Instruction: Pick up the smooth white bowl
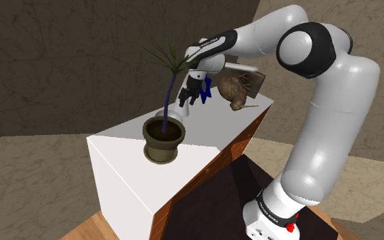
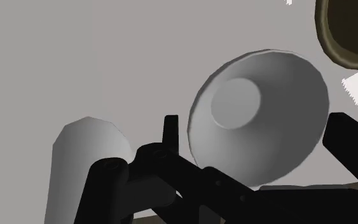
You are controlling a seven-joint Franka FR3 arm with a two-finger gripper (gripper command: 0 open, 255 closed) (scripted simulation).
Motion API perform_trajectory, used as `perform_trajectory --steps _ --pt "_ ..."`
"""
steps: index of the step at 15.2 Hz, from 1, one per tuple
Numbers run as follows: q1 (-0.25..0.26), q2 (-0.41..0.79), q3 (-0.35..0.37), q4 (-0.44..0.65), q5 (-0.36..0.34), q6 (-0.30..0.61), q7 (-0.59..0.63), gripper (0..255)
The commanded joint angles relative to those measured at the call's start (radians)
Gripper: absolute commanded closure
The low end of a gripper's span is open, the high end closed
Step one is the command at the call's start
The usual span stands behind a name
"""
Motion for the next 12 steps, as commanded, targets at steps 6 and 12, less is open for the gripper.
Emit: perform_trajectory --steps 6,12 --pt "-0.025 0.220 0.019 0.192 0.040 0.028 -0.032 0" --pt "-0.029 0.266 0.027 0.185 0.054 0.080 -0.048 0"
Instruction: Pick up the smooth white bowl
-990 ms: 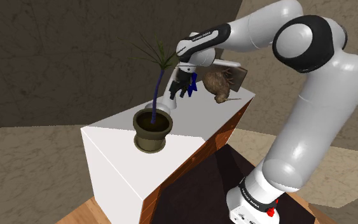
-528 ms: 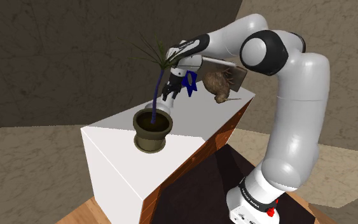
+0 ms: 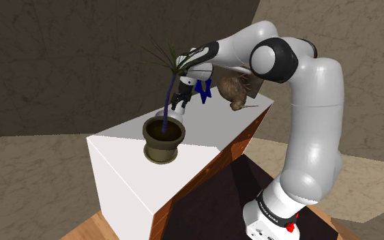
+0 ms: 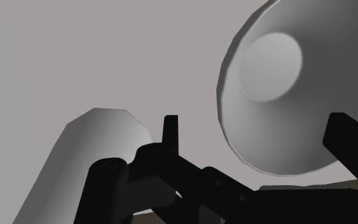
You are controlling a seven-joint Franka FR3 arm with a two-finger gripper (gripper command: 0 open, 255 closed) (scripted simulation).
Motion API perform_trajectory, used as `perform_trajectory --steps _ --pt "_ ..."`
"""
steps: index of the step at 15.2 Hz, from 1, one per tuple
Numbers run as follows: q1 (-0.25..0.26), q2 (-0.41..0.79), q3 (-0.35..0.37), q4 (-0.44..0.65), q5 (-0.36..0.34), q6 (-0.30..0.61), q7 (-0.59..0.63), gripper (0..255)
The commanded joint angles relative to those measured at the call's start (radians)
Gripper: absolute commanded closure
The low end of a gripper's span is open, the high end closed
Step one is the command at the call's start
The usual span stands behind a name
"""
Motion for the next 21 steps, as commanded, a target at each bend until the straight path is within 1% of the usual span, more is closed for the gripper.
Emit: perform_trajectory --steps 1,2,3,4,6,8,10,11,12,13,14,16,21 --pt "-0.005 0.038 -0.002 -0.007 0.002 0.028 -0.007 0" --pt "-0.005 0.038 -0.002 -0.007 0.002 0.028 -0.007 0" --pt "-0.008 0.043 -0.003 0.004 0.001 0.021 -0.008 255" --pt "-0.006 0.041 -0.003 0.008 0.000 0.015 -0.005 255" --pt "-0.004 0.081 0.000 0.066 -0.001 -0.001 0.007 255" --pt "-0.006 0.089 0.001 0.048 0.003 0.025 -0.001 255" --pt "0.006 0.112 0.006 0.076 0.002 0.023 0.017 255" --pt "0.009 0.101 0.007 0.048 0.004 0.040 0.014 255" --pt "-0.005 0.038 -0.002 -0.007 0.001 0.029 -0.007 255" --pt "0.002 0.012 -0.001 0.019 0.000 0.038 0.006 255" --pt "0.002 0.012 -0.001 0.019 0.000 0.038 0.006 0" --pt "0.011 -0.078 -0.016 -0.093 0.003 0.074 0.034 0" --pt "0.008 -0.045 -0.009 -0.101 0.016 0.113 0.020 0"
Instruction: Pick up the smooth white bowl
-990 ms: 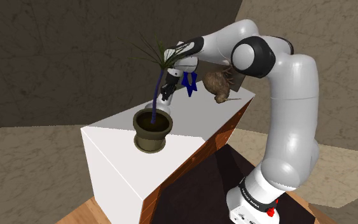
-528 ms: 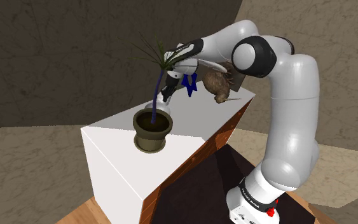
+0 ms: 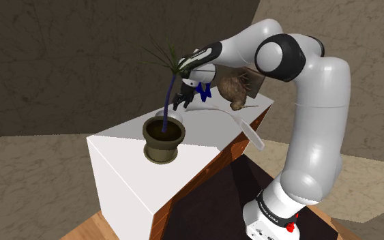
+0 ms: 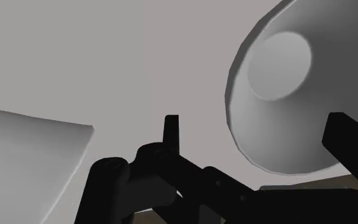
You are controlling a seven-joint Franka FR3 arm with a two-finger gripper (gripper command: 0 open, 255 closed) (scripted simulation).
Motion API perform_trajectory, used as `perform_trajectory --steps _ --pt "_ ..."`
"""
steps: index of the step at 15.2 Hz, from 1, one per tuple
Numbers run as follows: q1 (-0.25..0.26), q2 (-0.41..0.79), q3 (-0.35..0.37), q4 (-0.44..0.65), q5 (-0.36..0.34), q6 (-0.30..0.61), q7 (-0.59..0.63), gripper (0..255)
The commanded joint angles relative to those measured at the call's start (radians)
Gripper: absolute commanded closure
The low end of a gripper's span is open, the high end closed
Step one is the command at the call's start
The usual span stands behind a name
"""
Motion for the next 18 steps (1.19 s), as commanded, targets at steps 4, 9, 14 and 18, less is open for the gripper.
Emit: perform_trajectory --steps 4,9,14,18 --pt "-0.005 0.039 0.008 -0.006 0.015 0.044 -0.016 0" --pt "-0.005 0.040 0.008 -0.005 0.015 0.044 -0.017 255" --pt "-0.005 0.041 0.008 -0.005 0.015 0.044 -0.017 255" --pt "-0.001 0.012 0.002 -0.004 0.005 0.016 -0.006 255"
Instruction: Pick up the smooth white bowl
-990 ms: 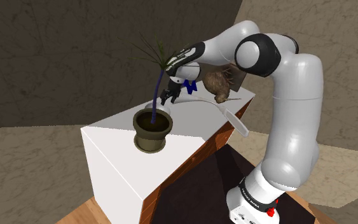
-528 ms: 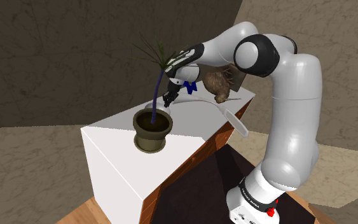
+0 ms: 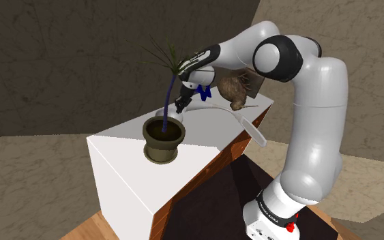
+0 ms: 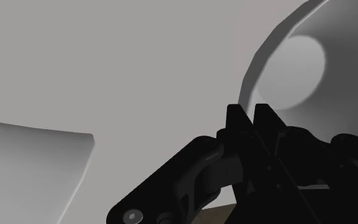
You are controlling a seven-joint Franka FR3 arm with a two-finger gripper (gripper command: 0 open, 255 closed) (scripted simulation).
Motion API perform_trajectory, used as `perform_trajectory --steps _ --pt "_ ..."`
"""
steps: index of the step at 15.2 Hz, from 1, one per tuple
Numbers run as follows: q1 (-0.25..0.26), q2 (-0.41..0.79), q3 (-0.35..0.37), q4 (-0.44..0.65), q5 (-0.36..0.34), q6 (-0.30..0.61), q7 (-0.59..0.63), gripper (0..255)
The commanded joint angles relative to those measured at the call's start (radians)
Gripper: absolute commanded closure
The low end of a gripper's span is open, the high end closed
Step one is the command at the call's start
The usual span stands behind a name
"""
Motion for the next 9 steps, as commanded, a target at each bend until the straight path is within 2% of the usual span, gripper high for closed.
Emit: perform_trajectory --steps 1,9 --pt "0.001 -0.015 -0.003 0.002 -0.006 -0.017 0.006 255" --pt "0.008 -0.079 -0.015 0.019 -0.030 -0.096 0.033 255"
